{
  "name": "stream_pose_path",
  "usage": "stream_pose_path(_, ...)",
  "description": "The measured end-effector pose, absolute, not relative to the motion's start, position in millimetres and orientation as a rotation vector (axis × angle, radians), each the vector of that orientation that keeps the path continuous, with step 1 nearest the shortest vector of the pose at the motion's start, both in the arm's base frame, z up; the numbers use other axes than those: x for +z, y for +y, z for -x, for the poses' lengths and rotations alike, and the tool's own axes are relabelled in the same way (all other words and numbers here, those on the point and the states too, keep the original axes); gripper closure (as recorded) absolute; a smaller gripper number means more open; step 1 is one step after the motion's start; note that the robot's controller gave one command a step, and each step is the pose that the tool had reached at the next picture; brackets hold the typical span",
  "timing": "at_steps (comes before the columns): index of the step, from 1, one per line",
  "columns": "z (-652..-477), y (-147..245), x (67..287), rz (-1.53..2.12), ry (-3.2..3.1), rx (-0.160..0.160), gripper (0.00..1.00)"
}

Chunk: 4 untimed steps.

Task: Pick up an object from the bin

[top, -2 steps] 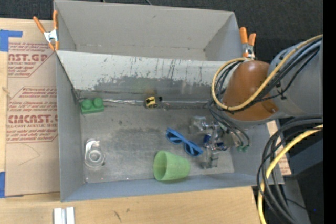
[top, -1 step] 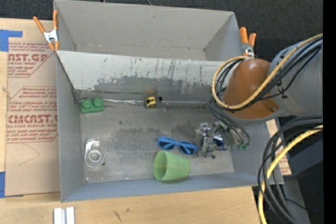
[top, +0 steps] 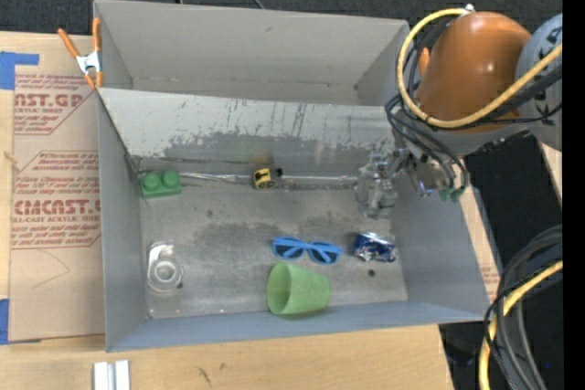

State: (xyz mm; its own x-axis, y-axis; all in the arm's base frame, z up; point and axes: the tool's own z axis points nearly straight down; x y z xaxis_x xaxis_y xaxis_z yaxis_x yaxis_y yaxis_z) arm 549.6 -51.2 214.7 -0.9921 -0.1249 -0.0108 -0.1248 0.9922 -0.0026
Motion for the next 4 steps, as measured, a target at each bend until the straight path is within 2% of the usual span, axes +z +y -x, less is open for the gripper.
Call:
stream_pose_path(1, -547.5, -51.2, 209.6, 0.196, 3.133, -0.001, 0.0)
stream_pose_path(2, -494.5, -51.5, 73.2, 0.16, 3.147, 0.004, 0.0)
stream_pose_path(3, -540.3, -19.2, 69.5, 0.118, 3.135, 0.004, 0.0)
stream_pose_path(4, -538.6, -21.6, 69.8, 0.115, 3.138, 0.001, 1.0)
